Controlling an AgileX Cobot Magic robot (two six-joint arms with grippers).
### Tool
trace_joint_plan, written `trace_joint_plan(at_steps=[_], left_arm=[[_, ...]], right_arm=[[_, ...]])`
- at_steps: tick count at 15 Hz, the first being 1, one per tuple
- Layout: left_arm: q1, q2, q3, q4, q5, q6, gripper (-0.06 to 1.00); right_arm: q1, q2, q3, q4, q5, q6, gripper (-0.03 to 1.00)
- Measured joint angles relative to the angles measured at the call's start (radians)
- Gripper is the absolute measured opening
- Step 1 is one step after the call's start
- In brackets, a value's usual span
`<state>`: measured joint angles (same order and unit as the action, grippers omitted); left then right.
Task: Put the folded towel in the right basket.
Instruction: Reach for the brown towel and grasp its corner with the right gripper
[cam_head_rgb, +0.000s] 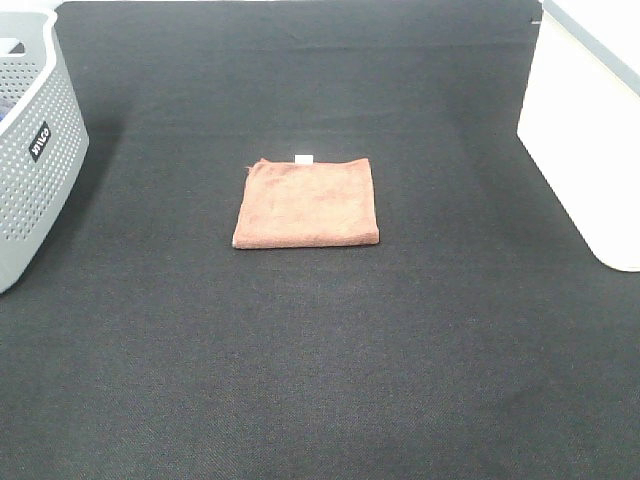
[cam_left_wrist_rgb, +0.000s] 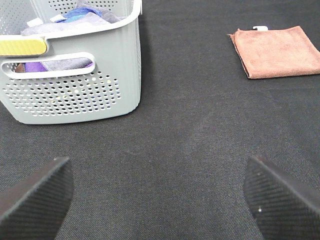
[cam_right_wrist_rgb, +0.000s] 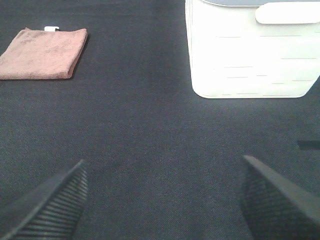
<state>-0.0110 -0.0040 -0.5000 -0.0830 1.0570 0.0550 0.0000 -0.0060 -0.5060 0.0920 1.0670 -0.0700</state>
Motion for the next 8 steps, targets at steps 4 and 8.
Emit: trace_joint_plan(at_steps=[4,8], left_arm=[[0.0,0.0,0.0,0.0,0.0,0.0,0.87],[0.0,0.0,0.0,0.0,0.0,0.0,0.87]], right_arm=[[0.0,0.0,0.0,0.0,0.0,0.0,0.77],[0.0,0.0,0.0,0.0,0.0,0.0,0.77]])
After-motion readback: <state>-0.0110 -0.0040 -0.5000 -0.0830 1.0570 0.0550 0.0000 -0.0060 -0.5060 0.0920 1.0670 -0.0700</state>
